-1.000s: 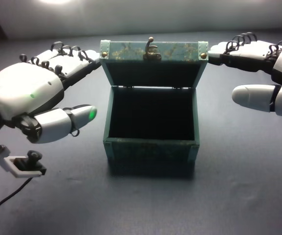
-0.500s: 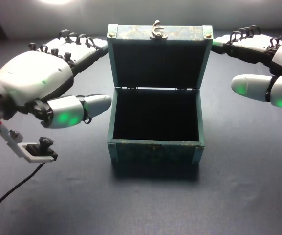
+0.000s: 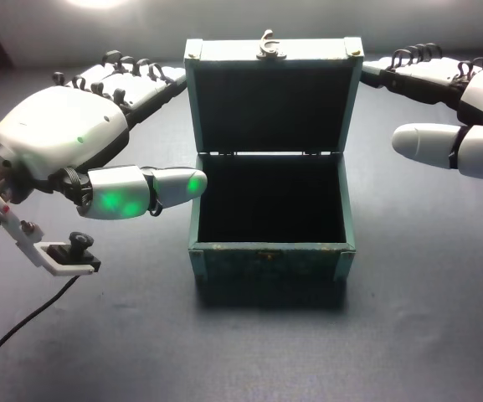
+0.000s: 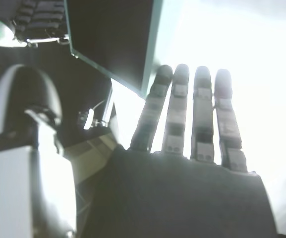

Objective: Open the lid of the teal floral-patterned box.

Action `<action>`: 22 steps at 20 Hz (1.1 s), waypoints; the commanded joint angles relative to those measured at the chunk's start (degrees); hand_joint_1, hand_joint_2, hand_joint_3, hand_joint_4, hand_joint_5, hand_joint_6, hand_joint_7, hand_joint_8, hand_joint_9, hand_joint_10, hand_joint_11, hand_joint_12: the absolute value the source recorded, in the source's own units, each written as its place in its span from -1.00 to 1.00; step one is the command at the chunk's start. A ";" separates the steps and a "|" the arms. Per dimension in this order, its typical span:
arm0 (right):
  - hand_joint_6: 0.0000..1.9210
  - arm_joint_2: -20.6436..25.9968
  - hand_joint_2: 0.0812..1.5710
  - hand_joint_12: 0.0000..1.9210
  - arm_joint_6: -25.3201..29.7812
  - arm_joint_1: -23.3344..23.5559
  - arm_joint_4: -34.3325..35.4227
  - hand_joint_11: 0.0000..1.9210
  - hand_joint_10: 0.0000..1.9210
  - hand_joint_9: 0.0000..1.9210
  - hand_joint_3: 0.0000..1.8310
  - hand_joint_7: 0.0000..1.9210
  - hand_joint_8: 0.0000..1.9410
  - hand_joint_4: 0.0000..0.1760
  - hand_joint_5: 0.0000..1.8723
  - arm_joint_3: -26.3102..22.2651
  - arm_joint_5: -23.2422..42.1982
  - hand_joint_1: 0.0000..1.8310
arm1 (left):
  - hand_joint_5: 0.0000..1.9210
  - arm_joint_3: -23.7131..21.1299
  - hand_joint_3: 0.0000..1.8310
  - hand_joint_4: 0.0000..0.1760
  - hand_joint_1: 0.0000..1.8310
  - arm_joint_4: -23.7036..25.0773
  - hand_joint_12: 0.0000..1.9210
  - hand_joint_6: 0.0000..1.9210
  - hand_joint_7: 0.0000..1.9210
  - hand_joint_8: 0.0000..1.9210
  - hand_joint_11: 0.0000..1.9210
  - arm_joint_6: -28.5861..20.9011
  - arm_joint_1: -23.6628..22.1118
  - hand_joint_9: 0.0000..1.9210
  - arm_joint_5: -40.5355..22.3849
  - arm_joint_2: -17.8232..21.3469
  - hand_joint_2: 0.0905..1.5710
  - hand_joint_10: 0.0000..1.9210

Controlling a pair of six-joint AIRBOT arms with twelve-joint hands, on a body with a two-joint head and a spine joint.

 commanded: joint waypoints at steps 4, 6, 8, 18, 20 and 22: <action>-1.00 -0.20 0.76 -0.80 0.51 1.28 0.98 -0.97 -1.00 -0.89 -1.00 -0.85 -1.00 -1.00 -0.81 0.92 5.19 -1.00 | -0.95 0.62 -0.99 -1.00 -0.88 -0.30 -0.79 -1.00 -0.96 -1.00 -1.00 0.59 -1.16 -0.95 -7.82 -0.19 0.70 -1.00; -1.00 -0.16 0.77 -0.80 0.51 1.28 0.98 -0.97 -1.00 -0.89 -1.00 -0.84 -1.00 -1.00 -0.80 1.14 4.52 -1.00 | -0.96 0.60 -0.99 -1.00 -0.82 -1.54 -0.85 -1.00 -0.95 -1.00 -0.99 2.08 -1.10 -0.95 -7.63 0.05 0.78 -1.00; -1.00 -0.13 0.77 -0.79 0.51 1.28 0.97 -0.97 -1.00 -0.89 -1.00 -0.85 -1.00 -0.97 -0.80 1.39 3.80 -1.00 | -0.96 0.61 -1.00 -1.00 -0.81 -2.50 -0.83 -1.00 -0.94 -1.00 -0.99 3.24 -1.09 -0.94 -7.47 0.10 0.78 -1.00; -1.00 3.12 0.84 -0.63 -1.18 1.27 3.12 -0.97 -1.00 -0.82 -1.00 -0.78 -1.00 -1.00 -0.76 0.45 2.72 -1.00 | -0.96 -3.48 -1.00 -1.00 -0.72 -8.79 -0.93 -1.00 -0.93 -1.00 -0.93 6.29 4.26 -0.92 -16.12 6.94 0.83 -1.00; -1.00 5.74 0.82 -0.69 -4.38 0.62 5.38 -1.00 -1.00 -0.86 -1.00 -0.80 -1.00 -1.00 -0.76 -3.02 6.52 -1.00 | -1.00 -6.97 -1.00 -1.00 -0.75 -8.97 -0.94 -1.00 -0.94 -1.00 -0.98 6.29 7.47 -0.92 -23.48 10.06 0.80 -1.00; -1.00 7.73 0.85 -0.78 -4.97 -0.93 8.05 -0.96 -1.00 -0.87 -1.00 -0.80 -1.00 -1.00 -0.75 -5.61 12.88 -1.00 | -1.00 -10.29 -1.00 -1.00 -0.72 -8.70 -0.95 -1.00 -0.99 -1.00 -0.99 6.30 10.59 -0.95 -30.74 12.69 0.83 -1.00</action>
